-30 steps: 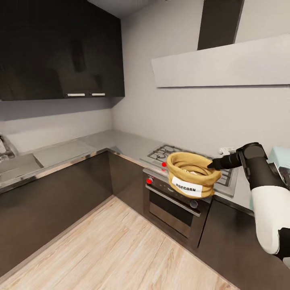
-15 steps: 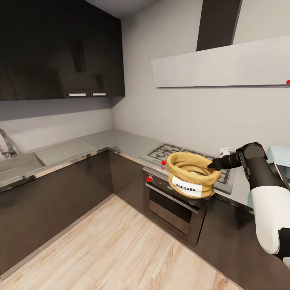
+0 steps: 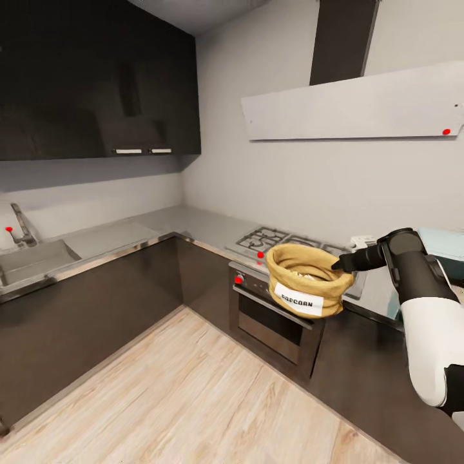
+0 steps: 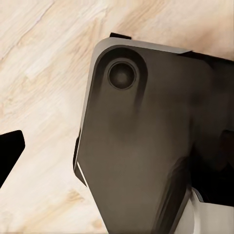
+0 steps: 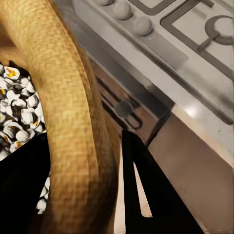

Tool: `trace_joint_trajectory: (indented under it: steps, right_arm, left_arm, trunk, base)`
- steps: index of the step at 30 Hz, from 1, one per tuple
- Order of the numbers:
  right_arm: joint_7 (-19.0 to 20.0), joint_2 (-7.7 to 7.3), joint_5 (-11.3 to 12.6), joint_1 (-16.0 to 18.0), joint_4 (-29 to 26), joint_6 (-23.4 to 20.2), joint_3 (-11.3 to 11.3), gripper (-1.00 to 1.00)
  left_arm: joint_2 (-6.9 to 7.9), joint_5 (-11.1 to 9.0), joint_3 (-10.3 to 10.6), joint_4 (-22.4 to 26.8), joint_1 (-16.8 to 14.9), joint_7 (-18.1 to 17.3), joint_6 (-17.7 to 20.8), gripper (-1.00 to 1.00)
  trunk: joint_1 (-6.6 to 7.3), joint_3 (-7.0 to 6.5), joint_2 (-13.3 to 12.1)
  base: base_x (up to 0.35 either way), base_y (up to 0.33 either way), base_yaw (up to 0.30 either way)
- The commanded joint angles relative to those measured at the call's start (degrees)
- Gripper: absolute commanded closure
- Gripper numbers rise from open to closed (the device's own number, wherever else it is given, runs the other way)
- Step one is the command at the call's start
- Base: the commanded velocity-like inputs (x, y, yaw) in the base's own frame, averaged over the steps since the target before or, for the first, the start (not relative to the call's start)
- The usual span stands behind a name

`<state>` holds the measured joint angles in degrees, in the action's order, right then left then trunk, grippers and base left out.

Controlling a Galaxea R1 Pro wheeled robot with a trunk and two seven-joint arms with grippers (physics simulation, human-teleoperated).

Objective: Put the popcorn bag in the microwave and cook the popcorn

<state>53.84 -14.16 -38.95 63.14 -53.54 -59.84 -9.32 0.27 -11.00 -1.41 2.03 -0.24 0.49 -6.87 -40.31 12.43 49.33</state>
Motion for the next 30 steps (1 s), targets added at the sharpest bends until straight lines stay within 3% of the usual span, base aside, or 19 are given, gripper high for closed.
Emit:
trace_joint_trajectory:
  steps: [1, 6, 11, 16, 30]
  right_arm:
    - [0.5, 0.01, -0.5, 0.0, 0.0, -0.2, -0.1, 1.00]
    - [0.5, 0.16, -0.6, 0.0, 0.1, -0.2, 0.0, 1.00]
    - [0.4, 1.36, -0.8, 0.0, 0.4, -0.2, 0.0, 1.00]
    - [0.4, 1.50, -0.8, 0.0, 0.5, -0.2, 2.5, 1.00]
    - [0.5, 1.51, -0.7, 0.0, 0.5, -0.2, 2.7, 1.00]
  left_arm:
    - [-0.01, -0.2, -0.1, 0.0, 0.0, 0.0, -0.2, -1.00]
    - [-0.07, -0.2, -0.1, 0.0, 0.0, 0.0, -0.1, -1.00]
    - [-0.01, -0.2, -0.1, 0.0, 0.0, 0.0, -0.1, -1.00]
    - [-0.01, -0.3, -0.1, 0.0, 0.0, 0.0, -0.1, -1.00]
    - [-0.01, -0.2, -0.1, 0.0, 0.0, 0.0, -0.2, -1.00]
  trunk:
    - [0.03, 0.09, 0.1]
    - [0.03, 0.09, 0.1]
    - [0.03, 0.09, 0.1]
    - [0.03, 0.09, 0.1]
    - [0.03, 0.09, 0.1]
  base:
    - [-0.340, 0.000, 0.000]
    - [-0.340, 0.000, 0.000]
    - [-0.343, 0.000, 0.000]
    - [-0.345, 0.000, 0.000]
    - [-0.345, 0.000, 0.000]
